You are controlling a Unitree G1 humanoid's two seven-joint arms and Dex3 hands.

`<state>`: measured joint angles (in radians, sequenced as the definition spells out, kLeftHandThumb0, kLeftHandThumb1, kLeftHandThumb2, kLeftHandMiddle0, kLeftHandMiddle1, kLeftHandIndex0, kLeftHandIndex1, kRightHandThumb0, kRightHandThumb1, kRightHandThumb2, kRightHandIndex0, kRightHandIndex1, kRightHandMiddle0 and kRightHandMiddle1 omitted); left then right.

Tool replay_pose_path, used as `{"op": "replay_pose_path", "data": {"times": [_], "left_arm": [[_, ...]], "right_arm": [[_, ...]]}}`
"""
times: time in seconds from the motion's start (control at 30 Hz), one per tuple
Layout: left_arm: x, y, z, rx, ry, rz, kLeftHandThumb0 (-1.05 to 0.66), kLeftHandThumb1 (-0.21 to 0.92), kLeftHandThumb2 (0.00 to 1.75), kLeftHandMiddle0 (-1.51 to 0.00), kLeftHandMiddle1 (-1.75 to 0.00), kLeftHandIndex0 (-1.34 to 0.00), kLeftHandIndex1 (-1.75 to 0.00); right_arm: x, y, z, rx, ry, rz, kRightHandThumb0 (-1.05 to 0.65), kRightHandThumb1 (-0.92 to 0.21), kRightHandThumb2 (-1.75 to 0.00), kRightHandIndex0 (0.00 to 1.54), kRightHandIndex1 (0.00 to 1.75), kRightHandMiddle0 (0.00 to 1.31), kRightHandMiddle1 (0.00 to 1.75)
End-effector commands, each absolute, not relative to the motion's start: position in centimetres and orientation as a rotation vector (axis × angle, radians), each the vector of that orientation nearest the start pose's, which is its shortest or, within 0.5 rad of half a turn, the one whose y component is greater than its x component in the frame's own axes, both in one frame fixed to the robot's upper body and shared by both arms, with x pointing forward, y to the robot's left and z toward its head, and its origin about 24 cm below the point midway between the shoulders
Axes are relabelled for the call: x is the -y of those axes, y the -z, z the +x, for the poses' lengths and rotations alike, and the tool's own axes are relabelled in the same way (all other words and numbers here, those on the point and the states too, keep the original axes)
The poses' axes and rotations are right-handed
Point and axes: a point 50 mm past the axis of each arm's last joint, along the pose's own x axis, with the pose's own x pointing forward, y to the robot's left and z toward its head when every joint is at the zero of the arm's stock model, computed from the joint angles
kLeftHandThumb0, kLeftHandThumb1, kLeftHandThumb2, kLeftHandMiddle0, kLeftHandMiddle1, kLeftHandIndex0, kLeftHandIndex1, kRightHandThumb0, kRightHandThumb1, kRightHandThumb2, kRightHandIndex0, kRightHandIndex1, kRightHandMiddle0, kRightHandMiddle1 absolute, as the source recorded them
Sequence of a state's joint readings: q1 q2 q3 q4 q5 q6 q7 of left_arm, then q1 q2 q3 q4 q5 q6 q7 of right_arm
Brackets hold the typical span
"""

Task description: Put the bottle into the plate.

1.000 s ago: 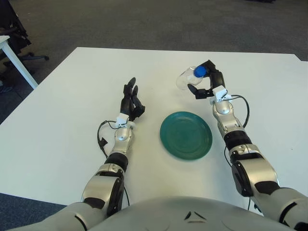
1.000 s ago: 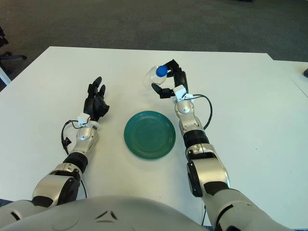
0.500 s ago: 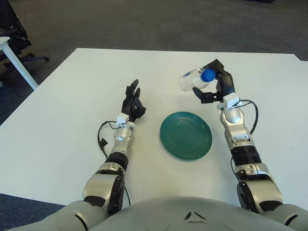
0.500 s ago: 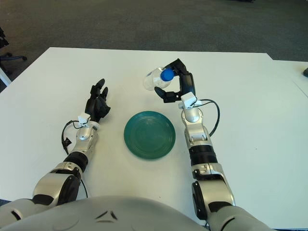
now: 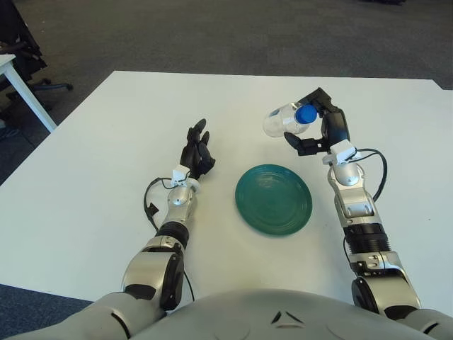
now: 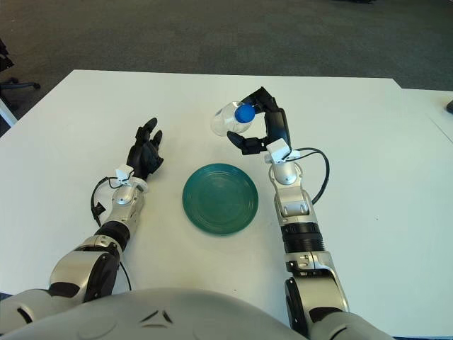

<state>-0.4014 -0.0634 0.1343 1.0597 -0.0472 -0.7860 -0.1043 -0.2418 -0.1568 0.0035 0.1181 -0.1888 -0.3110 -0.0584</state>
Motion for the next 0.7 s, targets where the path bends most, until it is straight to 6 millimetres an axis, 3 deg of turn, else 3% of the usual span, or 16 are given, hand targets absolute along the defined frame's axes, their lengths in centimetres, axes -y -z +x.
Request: {"op": "replay_pose_path", "data": {"times": [0.0, 0.33, 0.67], "left_arm": [[-11.9, 7.3, 23.0, -0.148, 0.0, -0.225, -1.05, 0.92, 1.04, -0.32, -0.01, 0.0, -0.59], [-11.9, 7.5, 22.9, -0.165, 0.032, -0.197, -1.05, 0.92, 1.05, -0.32, 0.0, 0.0, -0.6], [-11.8, 7.3, 23.1, -0.158, 0.043, -0.193, -1.05, 0.92, 1.07, -0.31, 0.0, 0.0, -0.61]], "right_arm": [[16.2, -10.6, 28.0, 0.417, -0.041, -0.352, -0.07, -0.22, -1.38, 1.28, 1.75, 1.04, 1.75], [15.8, -10.2, 26.0, 0.347, -0.081, -0.415, -0.13, -0.26, -1.32, 1.27, 1.75, 1.0, 1.75], [15.7, -9.7, 25.2, 0.262, -0.126, -0.439, -0.14, -0.27, -1.3, 1.27, 1.75, 0.99, 1.75]]}}
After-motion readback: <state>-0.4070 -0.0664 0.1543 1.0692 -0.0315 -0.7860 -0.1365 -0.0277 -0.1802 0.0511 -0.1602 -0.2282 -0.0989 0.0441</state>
